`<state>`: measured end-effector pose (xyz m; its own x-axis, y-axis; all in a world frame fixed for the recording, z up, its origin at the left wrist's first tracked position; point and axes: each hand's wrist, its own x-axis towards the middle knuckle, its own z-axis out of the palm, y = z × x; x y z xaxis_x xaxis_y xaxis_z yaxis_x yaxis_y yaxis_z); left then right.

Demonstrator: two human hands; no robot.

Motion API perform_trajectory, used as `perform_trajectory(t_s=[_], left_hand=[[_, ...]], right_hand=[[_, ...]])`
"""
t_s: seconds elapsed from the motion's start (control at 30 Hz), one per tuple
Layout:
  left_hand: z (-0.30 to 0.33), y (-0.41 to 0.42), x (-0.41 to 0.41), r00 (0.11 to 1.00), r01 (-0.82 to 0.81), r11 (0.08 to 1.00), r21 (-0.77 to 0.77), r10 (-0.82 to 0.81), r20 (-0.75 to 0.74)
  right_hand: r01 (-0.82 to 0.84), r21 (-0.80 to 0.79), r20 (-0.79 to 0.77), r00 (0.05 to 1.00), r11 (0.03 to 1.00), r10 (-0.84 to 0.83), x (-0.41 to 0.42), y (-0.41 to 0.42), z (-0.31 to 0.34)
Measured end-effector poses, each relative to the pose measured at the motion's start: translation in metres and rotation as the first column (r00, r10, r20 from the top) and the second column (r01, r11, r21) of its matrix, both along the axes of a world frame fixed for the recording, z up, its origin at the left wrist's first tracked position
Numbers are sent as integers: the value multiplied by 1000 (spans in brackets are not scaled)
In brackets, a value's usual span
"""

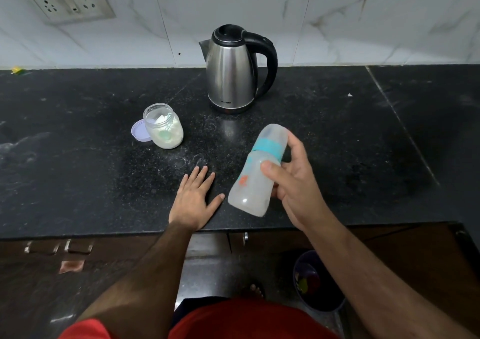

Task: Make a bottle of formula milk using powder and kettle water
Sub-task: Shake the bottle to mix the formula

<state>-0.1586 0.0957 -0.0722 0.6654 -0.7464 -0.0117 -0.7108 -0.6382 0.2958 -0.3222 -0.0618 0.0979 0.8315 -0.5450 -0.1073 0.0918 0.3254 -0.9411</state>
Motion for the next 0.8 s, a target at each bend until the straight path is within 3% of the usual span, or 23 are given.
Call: perform_trajectory(t_s=[0.2, 0.27, 0.4, 0.6, 0.73, 0.8], left_hand=[[-2, 0, -1, 1000, -8, 1000, -13, 8, 0], [-1, 0, 0, 1000, -5, 1000, -10, 5, 1], [0, 0, 0, 1000, 0, 1000, -4, 0, -10], [-1, 0, -1, 1000, -11, 1000, -6, 11, 7], [0, 0, -1, 1000, -3, 1000, 2, 3, -1], [0, 0, -1, 1000, -4, 1000, -1, 4, 4]], right_hand=[[236, 103, 86, 966, 966, -245, 4, -14, 9], [187, 82, 69, 979, 979, -193, 3, -11, 7], [-61, 3, -4, 998, 998, 61, -5, 1, 0], [217, 126, 92, 969, 968, -229, 2, -12, 7], [-8, 35, 0, 1000, 999, 8, -4, 1, 1], [-6, 18, 9, 1000, 1000, 6, -5, -1, 2]])
